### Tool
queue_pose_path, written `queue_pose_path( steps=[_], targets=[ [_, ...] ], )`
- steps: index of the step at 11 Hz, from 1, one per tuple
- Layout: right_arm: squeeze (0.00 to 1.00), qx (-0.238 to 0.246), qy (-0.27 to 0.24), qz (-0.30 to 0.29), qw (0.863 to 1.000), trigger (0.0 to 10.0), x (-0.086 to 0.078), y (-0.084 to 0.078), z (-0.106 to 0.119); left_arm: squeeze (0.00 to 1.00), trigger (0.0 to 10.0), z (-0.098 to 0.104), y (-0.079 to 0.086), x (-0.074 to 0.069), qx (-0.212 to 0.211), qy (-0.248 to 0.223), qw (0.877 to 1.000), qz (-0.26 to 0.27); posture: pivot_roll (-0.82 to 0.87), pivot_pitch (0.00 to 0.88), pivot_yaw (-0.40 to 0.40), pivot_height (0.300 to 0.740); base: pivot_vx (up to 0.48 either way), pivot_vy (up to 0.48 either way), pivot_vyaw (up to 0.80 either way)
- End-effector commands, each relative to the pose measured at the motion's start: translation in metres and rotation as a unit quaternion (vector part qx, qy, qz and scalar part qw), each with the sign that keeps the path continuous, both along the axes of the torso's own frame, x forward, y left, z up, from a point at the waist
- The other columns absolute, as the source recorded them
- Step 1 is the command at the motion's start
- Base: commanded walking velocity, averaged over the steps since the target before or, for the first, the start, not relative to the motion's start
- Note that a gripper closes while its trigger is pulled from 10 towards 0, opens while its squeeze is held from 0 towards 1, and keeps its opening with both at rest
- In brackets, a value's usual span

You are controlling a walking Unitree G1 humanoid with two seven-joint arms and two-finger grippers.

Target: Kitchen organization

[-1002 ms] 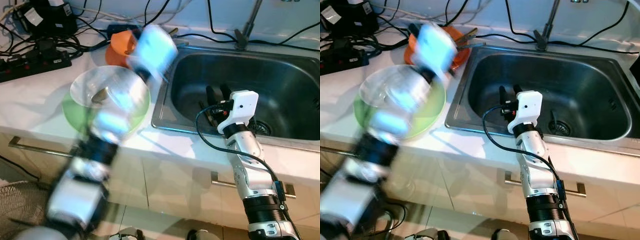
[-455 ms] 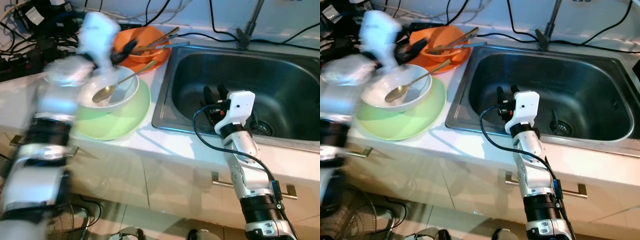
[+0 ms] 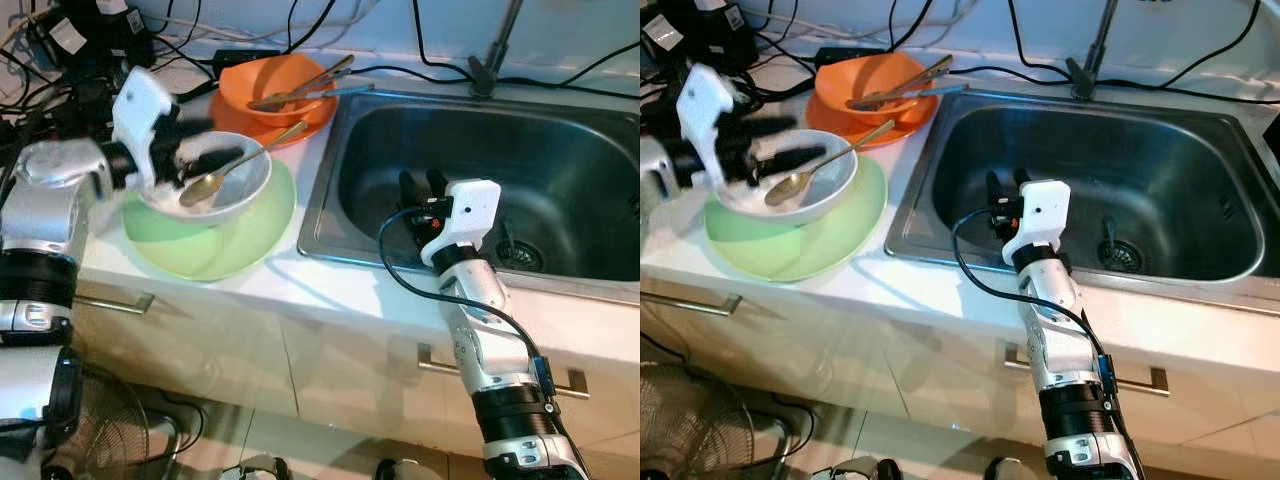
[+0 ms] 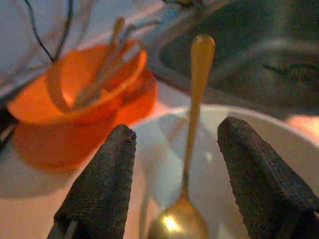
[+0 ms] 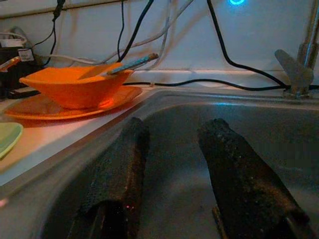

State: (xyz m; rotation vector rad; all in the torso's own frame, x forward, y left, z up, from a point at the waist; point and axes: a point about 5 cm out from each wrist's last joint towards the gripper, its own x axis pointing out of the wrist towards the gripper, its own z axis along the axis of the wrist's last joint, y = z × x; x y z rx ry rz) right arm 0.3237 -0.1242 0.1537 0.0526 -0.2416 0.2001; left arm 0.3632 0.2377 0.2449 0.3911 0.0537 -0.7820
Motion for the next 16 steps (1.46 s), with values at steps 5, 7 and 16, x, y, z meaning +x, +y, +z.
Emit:
queue_pose_path(
  steps=[5, 7, 16],
  targets=[
    [0.0, 0.01, 0.008, -0.003, 1.0, 10.0, 0.0, 0.003, -0.005, 0.0, 10.0, -0.015, 0.001, 0.011, 0.089, 0.035, 0.995, 0.01, 0.04, 0.03, 0.074, 0.74, 0.0, 0.0, 0.0],
    [0.0, 0.01, 0.008, -0.007, 1.0, 10.0, 0.0, 0.001, -0.006, 0.0, 10.0, -0.016, -0.004, 0.019, 0.098, 0.019, 0.994, 0.038, 0.03, 0.035, 0.076, 0.74, 0.0, 0.0, 0.0],
    [0.0, 0.012, 0.011, -0.008, 1.0, 10.0, 0.003, 0.003, -0.005, 0.0, 0.0, -0.024, -0.031, 0.026, 0.115, 0.036, 0.992, -0.03, 0.03, 0.052, 0.078, 0.74, 0.0, 0.0, 0.0]
  ],
)
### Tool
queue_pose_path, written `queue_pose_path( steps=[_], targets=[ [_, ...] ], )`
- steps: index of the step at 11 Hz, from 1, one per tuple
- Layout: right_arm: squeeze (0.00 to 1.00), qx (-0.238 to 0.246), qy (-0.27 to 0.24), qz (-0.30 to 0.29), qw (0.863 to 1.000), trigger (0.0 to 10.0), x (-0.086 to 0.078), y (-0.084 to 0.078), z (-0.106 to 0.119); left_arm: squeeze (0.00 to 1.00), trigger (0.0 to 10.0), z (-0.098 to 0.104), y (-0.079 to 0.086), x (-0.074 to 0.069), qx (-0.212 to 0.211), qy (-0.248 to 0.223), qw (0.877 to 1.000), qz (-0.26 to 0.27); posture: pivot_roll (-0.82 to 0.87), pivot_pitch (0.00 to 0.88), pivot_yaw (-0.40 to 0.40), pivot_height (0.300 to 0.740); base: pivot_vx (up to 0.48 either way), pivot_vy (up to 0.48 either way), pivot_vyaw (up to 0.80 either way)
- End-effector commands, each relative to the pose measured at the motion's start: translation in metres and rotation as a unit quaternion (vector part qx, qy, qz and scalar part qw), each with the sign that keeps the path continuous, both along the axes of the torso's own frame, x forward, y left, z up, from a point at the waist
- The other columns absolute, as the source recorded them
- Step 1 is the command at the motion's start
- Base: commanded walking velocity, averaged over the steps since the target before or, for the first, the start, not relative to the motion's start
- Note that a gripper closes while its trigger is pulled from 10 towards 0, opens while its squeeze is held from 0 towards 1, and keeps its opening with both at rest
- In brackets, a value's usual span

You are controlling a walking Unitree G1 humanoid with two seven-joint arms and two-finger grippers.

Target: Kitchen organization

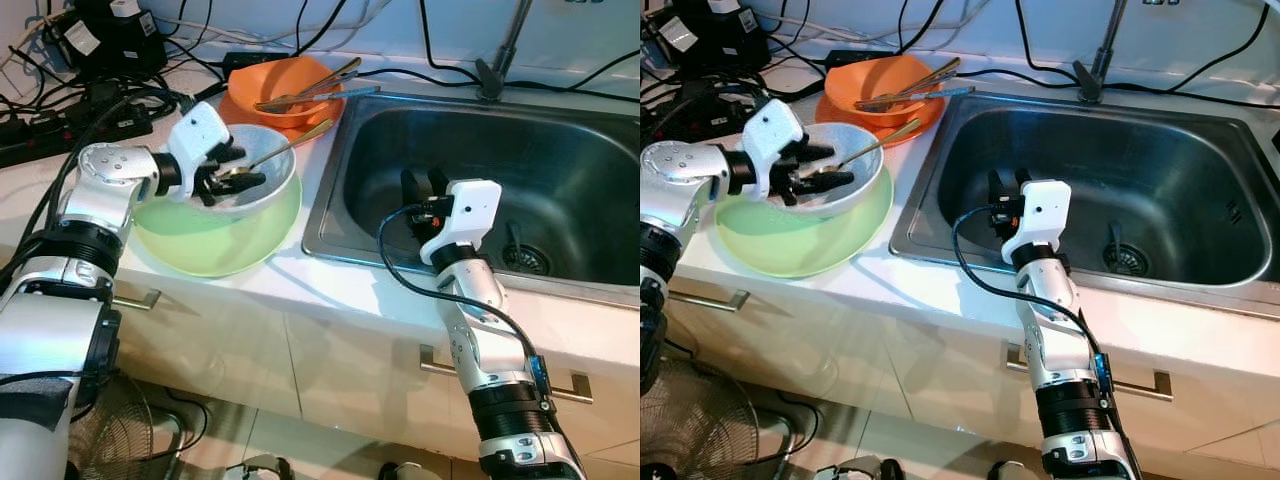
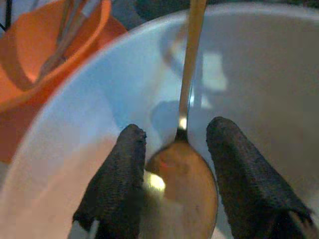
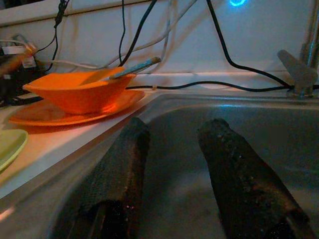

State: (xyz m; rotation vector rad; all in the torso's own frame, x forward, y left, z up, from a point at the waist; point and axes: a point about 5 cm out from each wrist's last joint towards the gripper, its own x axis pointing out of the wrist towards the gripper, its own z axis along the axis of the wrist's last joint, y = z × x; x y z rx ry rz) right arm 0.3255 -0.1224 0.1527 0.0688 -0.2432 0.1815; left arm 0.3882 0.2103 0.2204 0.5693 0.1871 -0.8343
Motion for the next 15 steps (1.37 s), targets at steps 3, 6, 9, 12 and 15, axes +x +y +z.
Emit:
queue_pose_path(
  steps=[3, 6, 9, 12, 15],
  targets=[
    [0.0, 0.002, 0.013, 0.002, 1.0, 10.0, 0.002, 0.002, -0.005, 0.0, 0.0, -0.003, -0.002, -0.002, 0.02, 0.024, 0.999, -0.025, 0.04, 0.059, 0.077, 0.74, 0.0, 0.0, 0.0],
    [0.0, 0.001, 0.014, 0.003, 1.0, 10.0, 0.003, 0.002, -0.005, 0.0, 0.0, -0.003, -0.002, -0.002, 0.017, 0.024, 0.999, -0.024, 0.04, 0.064, 0.074, 0.74, 0.0, 0.0, 0.0],
    [0.0, 0.0, 0.017, 0.004, 1.0, 10.0, 0.004, 0.002, -0.006, 0.0, 0.0, -0.003, -0.002, -0.002, 0.004, 0.021, 0.999, -0.025, 0.05, 0.065, 0.069, 0.74, 0.0, 0.0, 0.0],
    [0.0, -0.004, 0.019, 0.01, 1.0, 10.0, 0.006, 0.002, -0.005, 0.0, 0.0, 0.01, 0.0, 0.0, -0.018, -0.008, 1.0, -0.016, 0.05, 0.064, 0.062, 0.74, 0.0, 0.0, 0.0],
    [0.0, -0.006, 0.021, 0.01, 1.0, 10.0, 0.006, 0.001, -0.005, 0.0, 0.0, 0.048, -0.007, 0.003, -0.052, -0.116, 0.992, -0.011, 0.05, 0.069, 0.057, 0.74, 0.0, 0.0, 0.0]
  ],
)
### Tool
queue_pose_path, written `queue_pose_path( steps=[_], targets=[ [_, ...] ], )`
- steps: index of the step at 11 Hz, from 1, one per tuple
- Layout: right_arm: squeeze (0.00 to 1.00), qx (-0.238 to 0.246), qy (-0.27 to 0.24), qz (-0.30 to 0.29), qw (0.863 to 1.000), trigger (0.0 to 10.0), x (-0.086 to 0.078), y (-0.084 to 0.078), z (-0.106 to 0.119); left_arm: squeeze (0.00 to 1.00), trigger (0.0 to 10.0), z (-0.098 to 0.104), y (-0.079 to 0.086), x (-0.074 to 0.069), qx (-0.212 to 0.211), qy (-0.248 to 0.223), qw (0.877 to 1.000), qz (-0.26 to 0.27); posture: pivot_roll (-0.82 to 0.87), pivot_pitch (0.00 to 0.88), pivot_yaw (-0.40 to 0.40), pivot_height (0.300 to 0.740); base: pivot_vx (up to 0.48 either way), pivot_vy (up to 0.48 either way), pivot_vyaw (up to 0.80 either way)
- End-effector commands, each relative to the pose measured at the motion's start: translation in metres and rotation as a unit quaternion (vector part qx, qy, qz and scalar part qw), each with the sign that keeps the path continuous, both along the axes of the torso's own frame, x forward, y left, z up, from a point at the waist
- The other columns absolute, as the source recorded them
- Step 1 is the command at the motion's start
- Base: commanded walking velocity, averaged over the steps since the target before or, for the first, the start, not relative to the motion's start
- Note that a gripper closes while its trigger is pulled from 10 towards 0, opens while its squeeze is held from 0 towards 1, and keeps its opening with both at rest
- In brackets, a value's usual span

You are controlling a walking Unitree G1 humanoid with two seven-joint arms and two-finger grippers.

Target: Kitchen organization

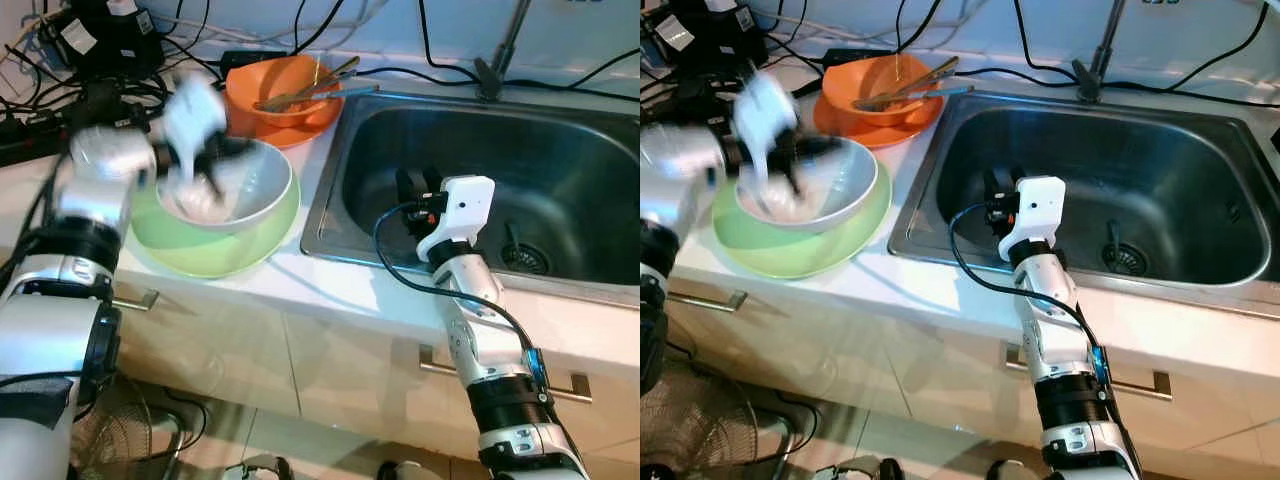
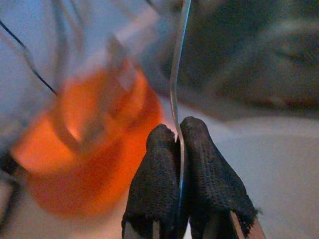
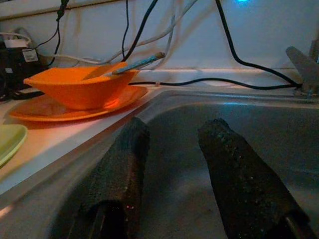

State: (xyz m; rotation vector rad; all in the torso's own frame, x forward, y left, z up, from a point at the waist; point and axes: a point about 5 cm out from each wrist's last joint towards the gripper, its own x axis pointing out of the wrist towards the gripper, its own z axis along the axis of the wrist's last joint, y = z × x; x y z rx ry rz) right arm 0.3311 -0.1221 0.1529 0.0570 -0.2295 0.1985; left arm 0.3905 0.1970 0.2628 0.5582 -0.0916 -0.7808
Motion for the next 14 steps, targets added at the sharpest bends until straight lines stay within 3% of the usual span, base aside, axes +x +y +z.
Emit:
queue_pose_path(
  steps=[1, 2, 3, 4, 5, 6, 9, 10, 11, 13, 14],
  targets=[
    [0.0, 0.006, 0.015, -0.003, 1.0, 10.0, 0.004, -0.002, -0.003, 0.0, 0.0, 0.023, -0.014, -0.001, -0.012, -0.065, 0.998, -0.012, 0.05, 0.073, 0.051, 0.74, 0.0, 0.0, 0.0],
    [0.0, 0.003, 0.012, -0.005, 1.0, 10.0, 0.006, -0.003, 0.0, 0.0, 0.0, 0.027, -0.029, -0.001, -0.009, -0.107, 0.994, -0.002, 0.05, 0.074, 0.047, 0.74, 0.0, 0.0, 0.0],
    [0.0, 0.012, -0.001, -0.018, 1.0, 10.0, 0.013, -0.009, 0.012, 0.0, 10.0, 0.017, -0.067, -0.003, 0.041, -0.174, 0.984, 0.012, 0.04, 0.075, 0.044, 0.74, 0.0, 0.0, 0.0],
    [0.0, 0.021, -0.007, -0.023, 0.999, 10.0, 0.017, -0.012, 0.018, 0.0, 10.0, 0.01, -0.083, -0.005, 0.04, -0.185, 0.982, 0.013, 0.03, 0.076, 0.044, 0.74, 0.0, 0.0, 0.0],
    [0.78, 0.026, -0.014, -0.023, 0.999, 10.0, 0.018, -0.014, 0.023, 0.0, 10.0, 0.005, -0.097, -0.005, 0.035, -0.194, 0.98, 0.018, 0.03, 0.077, 0.045, 0.74, 0.0, 0.0, 0.0],
    [1.0, 0.041, -0.019, -0.032, 0.998, 10.0, 0.019, -0.019, 0.028, 0.0, 10.0, 0.007, -0.107, -0.007, 0.02, -0.21, 0.977, 0.029, 0.03, 0.079, 0.045, 0.74, 0.0, 0.0, 0.0],
    [1.0, 0.05, -0.025, -0.048, 0.997, 10.0, 0.022, -0.028, 0.031, 0.0, 10.0, 0.012, -0.137, -0.017, -0.022, -0.254, 0.966, 0.036, 0.03, 0.081, 0.053, 0.74, 0.0, 0.0, 0.0],
    [1.0, 0.055, -0.02, -0.06, 0.997, 10.0, 0.022, -0.032, 0.029, 0.0, 10.0, 0.014, -0.152, -0.02, -0.053, -0.264, 0.962, 0.048, 0.03, 0.08, 0.053, 0.74, 0.0, 0.0, 0.0],
    [1.0, 0.056, -0.02, -0.063, 0.996, 10.0, 0.022, -0.033, 0.029, 0.0, 10.0, 0.013, -0.155, -0.02, -0.058, -0.264, 0.962, 0.049, 0.03, 0.083, 0.054, 0.74, 0.0, 0.0, 0.0],
    [1.0, 0.062, -0.014, -0.105, 0.992, 10.0, 0.022, -0.052, 0.026, 0.0, 10.0, 0.002, -0.182, -0.025, -0.099, -0.234, 0.965, 0.057, 0.01, 0.087, 0.058, 0.74, 0.0, 0.0, 0.0],
    [1.0, 0.063, -0.009, -0.119, 0.991, 10.0, 0.021, -0.059, 0.024, 0.0, 10.0, -0.009, -0.189, -0.025, -0.094, -0.219, 0.969, 0.061, 0.0, 0.088, 0.058, 0.74, 0.0, 0.0, 0.0]
  ],
)
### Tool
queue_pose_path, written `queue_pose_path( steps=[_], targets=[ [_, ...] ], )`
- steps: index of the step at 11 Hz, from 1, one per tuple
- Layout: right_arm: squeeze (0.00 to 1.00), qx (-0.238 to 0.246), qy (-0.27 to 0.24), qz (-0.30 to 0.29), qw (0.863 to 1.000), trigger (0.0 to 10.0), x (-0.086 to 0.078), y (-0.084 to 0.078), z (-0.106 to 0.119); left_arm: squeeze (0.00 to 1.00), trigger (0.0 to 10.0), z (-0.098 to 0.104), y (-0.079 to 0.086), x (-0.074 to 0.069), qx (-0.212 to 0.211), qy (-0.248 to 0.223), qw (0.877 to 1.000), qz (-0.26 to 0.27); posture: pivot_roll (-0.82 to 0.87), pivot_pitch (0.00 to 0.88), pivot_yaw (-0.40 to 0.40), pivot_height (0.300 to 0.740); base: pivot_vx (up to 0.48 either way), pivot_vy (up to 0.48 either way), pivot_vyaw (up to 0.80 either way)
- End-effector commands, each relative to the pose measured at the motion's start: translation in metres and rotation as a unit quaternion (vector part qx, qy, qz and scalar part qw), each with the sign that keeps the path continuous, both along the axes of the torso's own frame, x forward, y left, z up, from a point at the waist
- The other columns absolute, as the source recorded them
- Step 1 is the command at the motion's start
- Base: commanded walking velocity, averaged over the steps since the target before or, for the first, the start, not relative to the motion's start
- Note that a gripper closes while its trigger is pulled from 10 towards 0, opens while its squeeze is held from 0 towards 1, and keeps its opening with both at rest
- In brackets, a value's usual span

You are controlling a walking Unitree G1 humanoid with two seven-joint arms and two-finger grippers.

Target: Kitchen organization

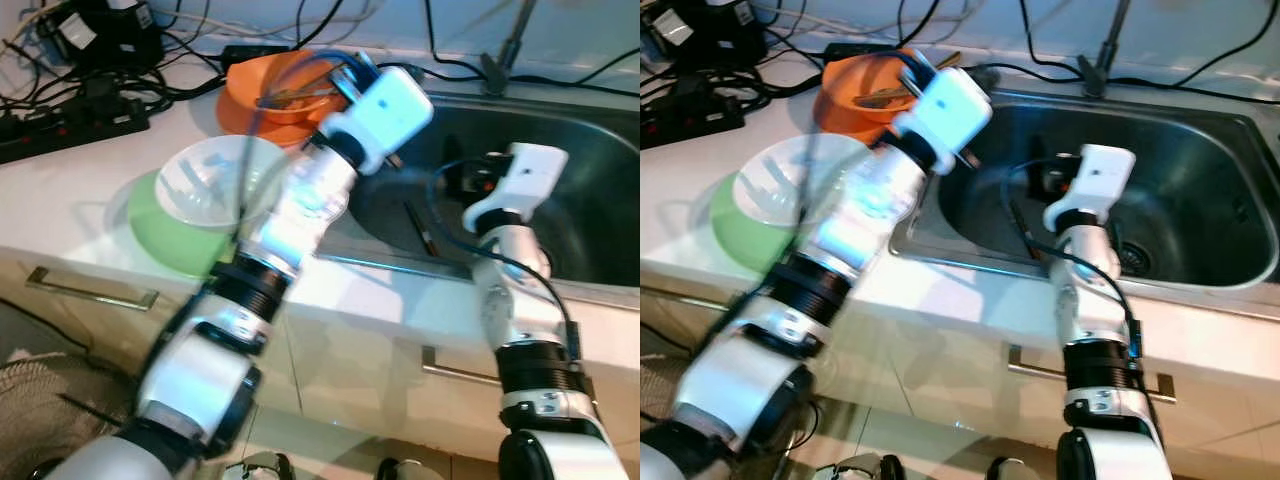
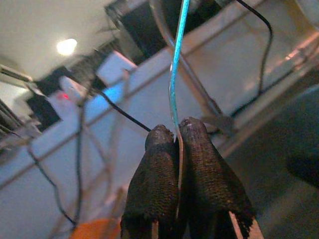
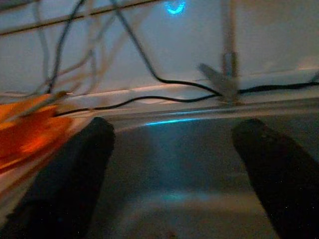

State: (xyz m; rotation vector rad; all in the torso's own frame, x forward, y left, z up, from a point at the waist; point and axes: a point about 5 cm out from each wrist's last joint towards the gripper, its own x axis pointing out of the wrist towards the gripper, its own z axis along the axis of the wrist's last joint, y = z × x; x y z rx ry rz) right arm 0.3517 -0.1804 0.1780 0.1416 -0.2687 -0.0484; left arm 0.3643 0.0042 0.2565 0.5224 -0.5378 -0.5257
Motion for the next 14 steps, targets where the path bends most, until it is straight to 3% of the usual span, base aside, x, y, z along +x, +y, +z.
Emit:
queue_pose_path(
  steps=[1, 3, 4, 5, 7, 8, 10, 14],
  targets=[
    [0.0, 0.007, 0.006, -0.02, 1.0, 10.0, -0.001, -0.009, -0.002, 0.0, 10.0, -0.013, 0.001, 0.002, 0.006, 0.019, 1.0, 0.013, 0.0, 0.091, 0.06, 0.74, 0.0, 0.0, 0.0],
    [0.0, 0.06, 0.015, -0.072, 0.995, 10.0, -0.004, -0.034, -0.004, 0.0, 10.0, -0.032, -0.001, 0.003, 0.01, 0.052, 0.998, 0.03, -0.01, 0.102, 0.063, 0.74, 0.0, 0.0, 0.0],
    [0.0, 0.156, 0.016, -0.096, 0.983, 10.0, -0.006, -0.045, -0.006, 0.0, 10.0, -0.041, -0.004, 0.002, 0.021, 0.065, 0.997, 0.032, -0.01, 0.108, 0.065, 0.74, 0.0, 0.0, 0.0],
    [0.0, 0.202, 0.019, -0.108, 0.973, 10.0, -0.007, -0.05, -0.008, 0.0, 10.0, -0.044, -0.003, 0.003, 0.025, 0.068, 0.997, 0.036, -0.02, 0.107, 0.065, 0.74, 0.0, 0.0, 0.0],
    [0.0, 0.37, -0.002, -0.118, 0.922, 10.0, -0.009, -0.057, -0.005, 0.0, 10.0, -0.06, -0.006, -0.001, 0.073, 0.07, 0.994, 0.031, -0.02, 0.115, 0.068, 0.74, 0.0, 0.0, 0.0],
    [0.0, 0.421, -0.01, -0.105, 0.901, 10.0, -0.008, -0.054, 0.002, 0.0, 10.0, -0.065, -0.008, -0.002, 0.102, 0.066, 0.992, 0.024, -0.02, 0.116, 0.068, 0.74, 0.0, 0.0, 0.0],
    [0.0, 0.446, -0.038, -0.064, 0.892, 10.0, -0.006, -0.043, 0.023, 0.0, 10.0, -0.079, -0.01, -0.003, 0.198, 0.052, 0.979, 0.02, -0.02, 0.123, 0.068, 0.74, 0.0, 0.0, 0.0],
    [0.0, 0.469, -0.048, -0.04, 0.881, 10.0, -0.012, -0.038, 0.034, 0.0, 10.0, -0.085, -0.003, 0.0, 0.245, 0.041, 0.968, 0.041, -0.03, 0.091, 0.078, 0.74, 0.0, 0.0, 0.0]
  ],
)
